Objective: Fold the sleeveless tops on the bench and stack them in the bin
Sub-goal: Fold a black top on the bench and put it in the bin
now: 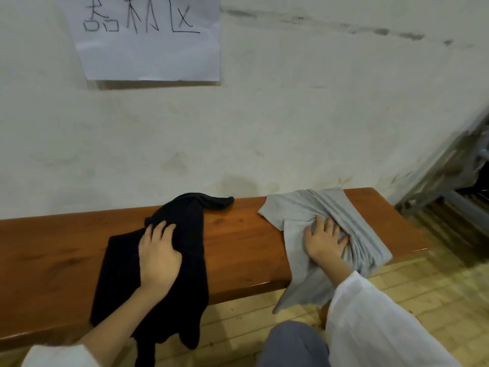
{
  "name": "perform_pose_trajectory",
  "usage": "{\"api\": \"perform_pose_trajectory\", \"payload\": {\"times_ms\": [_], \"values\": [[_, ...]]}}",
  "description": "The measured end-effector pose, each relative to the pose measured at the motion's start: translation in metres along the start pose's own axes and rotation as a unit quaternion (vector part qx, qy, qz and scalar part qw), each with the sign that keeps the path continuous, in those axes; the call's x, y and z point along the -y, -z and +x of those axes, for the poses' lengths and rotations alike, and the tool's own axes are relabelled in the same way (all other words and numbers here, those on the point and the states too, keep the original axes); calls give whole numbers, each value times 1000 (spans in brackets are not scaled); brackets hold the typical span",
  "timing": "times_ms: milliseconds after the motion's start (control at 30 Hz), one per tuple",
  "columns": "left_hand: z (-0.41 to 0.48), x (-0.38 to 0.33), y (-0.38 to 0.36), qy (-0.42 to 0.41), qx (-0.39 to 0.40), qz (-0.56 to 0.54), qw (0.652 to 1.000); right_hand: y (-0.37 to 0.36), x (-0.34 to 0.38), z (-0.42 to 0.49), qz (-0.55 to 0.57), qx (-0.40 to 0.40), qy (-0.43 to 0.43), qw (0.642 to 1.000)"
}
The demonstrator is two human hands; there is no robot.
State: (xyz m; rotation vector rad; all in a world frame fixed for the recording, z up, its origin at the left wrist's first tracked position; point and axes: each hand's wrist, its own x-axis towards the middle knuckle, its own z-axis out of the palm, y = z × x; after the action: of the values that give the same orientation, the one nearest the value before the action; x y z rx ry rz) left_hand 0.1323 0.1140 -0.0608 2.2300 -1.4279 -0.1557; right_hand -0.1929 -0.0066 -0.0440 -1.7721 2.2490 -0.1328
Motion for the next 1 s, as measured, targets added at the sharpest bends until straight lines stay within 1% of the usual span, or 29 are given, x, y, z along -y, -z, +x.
{"api": "perform_pose_trajectory", "payload": {"times_ms": [33,67,100,133,167,233,267,300,333,367,400,433,467,500,533,567,600,633,667,700,733,767,800,867,900,967,1000], "values": [[-2,-1,3,8,-13,-64,998,0,9,-13,15,-28,8,999],[-5,-1,9,14,-29,-132,991,-4,22,-31,28,-63,39,997],[-7,-2,13,15,-46,-179,983,-9,35,-50,41,-91,91,991],[-9,-2,18,16,-66,-203,977,-15,50,-71,58,-102,158,981],[-12,0,27,26,-85,-208,974,-21,68,-94,83,-87,229,966],[-14,2,35,86,-96,-228,965,-28,103,-131,141,-12,329,934],[-16,4,42,122,-87,-255,955,-32,124,-150,171,32,353,919],[-17,7,51,141,-73,-293,943,-34,148,-168,200,83,360,907],[-17,2,55,135,-48,-335,931,-35,164,-179,229,139,346,899],[-18,0,62,108,-21,-367,924,-37,181,-190,260,183,326,890],[-17,1,72,69,6,-387,920,-39,197,-198,294,199,307,883],[-17,-2,76,37,31,-401,915,-40,202,-197,333,186,279,882],[-15,6,85,18,38,-415,909,-40,211,-198,365,158,247,884],[-14,12,89,10,38,-420,907,-38,210,-194,395,136,207,885],[-13,20,89,11,32,-409,912,-36,206,-187,421,128,159,884],[-14,30,89,6,38,-380,924,-33,201,-179,446,129,120,878],[-18,38,84,-13,70,-343,937,-27,194,-171,466,124,89,871],[-23,44,76,-47,122,-300,945,-21,185,-161,483,107,62,867],[-30,48,66,-95,176,-233,952,-15,173,-152,497,84,26,863],[-36,51,56,-149,207,-138,957,-10,160,-142,511,61,-16,857],[-39,54,46,-191,208,-38,959,-6,146,-133,515,42,-54,855],[-41,58,40,-211,191,34,958,-4,133,-126,509,25,-84,856],[-40,62,39,-208,171,74,960,-1,122,-122,491,13,-106,864],[-36,76,44,-184,152,97,966,1,107,-114,448,9,-142,883],[-34,87,49,-183,145,96,968,2,106,-113,438,25,-152,886],[-33,116,60,-182,135,105,968,6,114,-114,425,69,-134,892],[-32,133,67,-170,138,110,970,6,119,-113,403,93,-97,905]]}}
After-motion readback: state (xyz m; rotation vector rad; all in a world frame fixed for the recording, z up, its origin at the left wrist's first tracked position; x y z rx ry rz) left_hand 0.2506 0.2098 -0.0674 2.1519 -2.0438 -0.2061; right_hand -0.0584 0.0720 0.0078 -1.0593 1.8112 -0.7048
